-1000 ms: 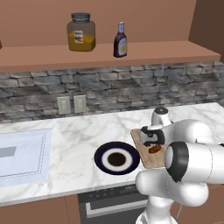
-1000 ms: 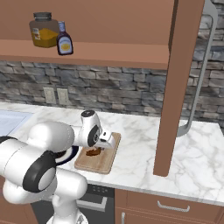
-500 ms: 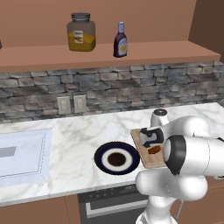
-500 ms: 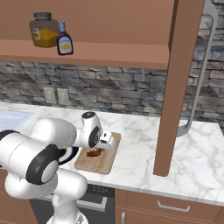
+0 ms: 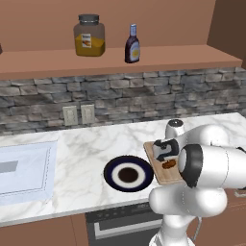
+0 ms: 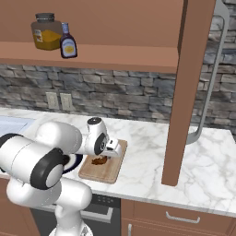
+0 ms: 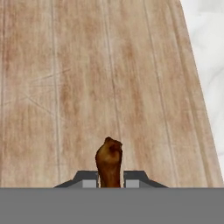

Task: Pick the chicken drumstick from the plate and place it on the cutting board. Then pick the condiment bottle from the cabinet and place it next to the cutting board.

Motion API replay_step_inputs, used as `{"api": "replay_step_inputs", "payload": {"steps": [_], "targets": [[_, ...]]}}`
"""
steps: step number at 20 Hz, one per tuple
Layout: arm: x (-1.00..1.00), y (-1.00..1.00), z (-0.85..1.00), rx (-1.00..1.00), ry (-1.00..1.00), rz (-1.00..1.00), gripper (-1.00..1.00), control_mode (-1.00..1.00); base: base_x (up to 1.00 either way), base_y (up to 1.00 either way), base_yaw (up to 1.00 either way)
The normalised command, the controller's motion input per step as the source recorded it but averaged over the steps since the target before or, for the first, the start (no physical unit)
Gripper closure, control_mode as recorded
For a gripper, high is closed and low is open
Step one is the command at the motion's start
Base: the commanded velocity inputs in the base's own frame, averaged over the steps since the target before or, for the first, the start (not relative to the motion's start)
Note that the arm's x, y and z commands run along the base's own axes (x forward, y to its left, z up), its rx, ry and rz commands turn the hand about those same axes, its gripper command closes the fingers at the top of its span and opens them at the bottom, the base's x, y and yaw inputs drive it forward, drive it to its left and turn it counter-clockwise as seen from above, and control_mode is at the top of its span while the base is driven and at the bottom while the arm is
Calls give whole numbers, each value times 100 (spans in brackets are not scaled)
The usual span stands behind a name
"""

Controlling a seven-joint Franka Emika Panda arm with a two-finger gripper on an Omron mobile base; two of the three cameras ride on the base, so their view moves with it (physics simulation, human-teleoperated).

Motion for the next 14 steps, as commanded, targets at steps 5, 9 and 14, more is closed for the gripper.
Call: {"api": "replay_step_inputs", "payload": {"steps": [5, 9, 14], "targets": [[5, 0, -18, 0, 0, 0, 100, -100, 0, 0, 0], [4, 0, -22, 0, 0, 0, 100, -100, 0, 0, 0], [4, 0, -18, 0, 0, 0, -100, -100, 0, 0, 0]]}}
